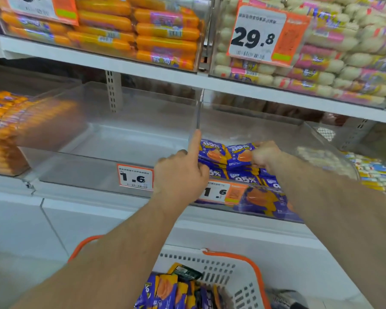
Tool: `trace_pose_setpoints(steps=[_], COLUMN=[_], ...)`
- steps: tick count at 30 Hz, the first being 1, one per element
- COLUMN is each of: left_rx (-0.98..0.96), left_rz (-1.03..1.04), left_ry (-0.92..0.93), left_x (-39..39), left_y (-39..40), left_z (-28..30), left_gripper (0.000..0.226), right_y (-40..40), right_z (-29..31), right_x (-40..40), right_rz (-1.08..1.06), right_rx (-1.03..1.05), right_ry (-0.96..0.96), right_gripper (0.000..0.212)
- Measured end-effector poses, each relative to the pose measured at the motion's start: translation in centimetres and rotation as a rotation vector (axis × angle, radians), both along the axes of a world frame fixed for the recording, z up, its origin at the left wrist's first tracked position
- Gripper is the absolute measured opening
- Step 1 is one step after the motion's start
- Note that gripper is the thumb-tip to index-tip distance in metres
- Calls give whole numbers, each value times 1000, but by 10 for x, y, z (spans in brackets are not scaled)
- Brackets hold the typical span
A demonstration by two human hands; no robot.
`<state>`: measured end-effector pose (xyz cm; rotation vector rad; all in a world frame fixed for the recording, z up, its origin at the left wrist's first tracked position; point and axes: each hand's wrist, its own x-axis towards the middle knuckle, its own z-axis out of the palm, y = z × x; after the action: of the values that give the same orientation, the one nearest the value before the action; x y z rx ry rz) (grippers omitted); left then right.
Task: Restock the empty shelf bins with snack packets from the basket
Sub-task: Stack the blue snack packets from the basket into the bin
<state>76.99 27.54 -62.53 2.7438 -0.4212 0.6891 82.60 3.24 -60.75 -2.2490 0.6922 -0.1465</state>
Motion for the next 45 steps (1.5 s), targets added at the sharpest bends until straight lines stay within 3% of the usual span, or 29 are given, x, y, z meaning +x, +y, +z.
trace_pose_setpoints(steps=[1,4,14,18,22,25,28,31,33,36,42,45], left_rx=[0,-20,-9,10,12,-67,-264,-350,-345,-329,-449,-441], left_rz=[2,5,19,4,-100,-161,-277,-339,-311,-249,-146,-138], left_ry=[-4,2,52,63,86,75,-92,-124,68,395,783,862], left_x=[1,3,3,2,3,-7,-34,-62,-77,-95,-125,-132], left_y=[0,-1,-1,0,3,12,27,47,61,82,102,103], left_z=[-1,-3,-1,0,4,5,-14,-49,-76,-117,-166,-179], left_gripper=[72,72,71,69,69,72,69,67,68,62,43,33], right_y=[2,8,9,17,37,73,112,146,162,172,157,141], right_z=[-1,-2,-6,9,25,22,2,-36,-73,-134,-228,-254], right_x=[1,2,6,-11,-38,-69,-101,-126,-138,-153,-186,-207], right_rz=[-4,21,66,73,-23,73,245,297,311,328,291,266], right_rx=[-134,-440,-387,-497,-522,-688,-752,-638,-493,-295,-211,-256], right_ry=[66,179,261,275,1,-482,-887,-998,-899,-493,257,571], right_gripper=[15,32,36,40,32,27,15,14,15,14,9,11])
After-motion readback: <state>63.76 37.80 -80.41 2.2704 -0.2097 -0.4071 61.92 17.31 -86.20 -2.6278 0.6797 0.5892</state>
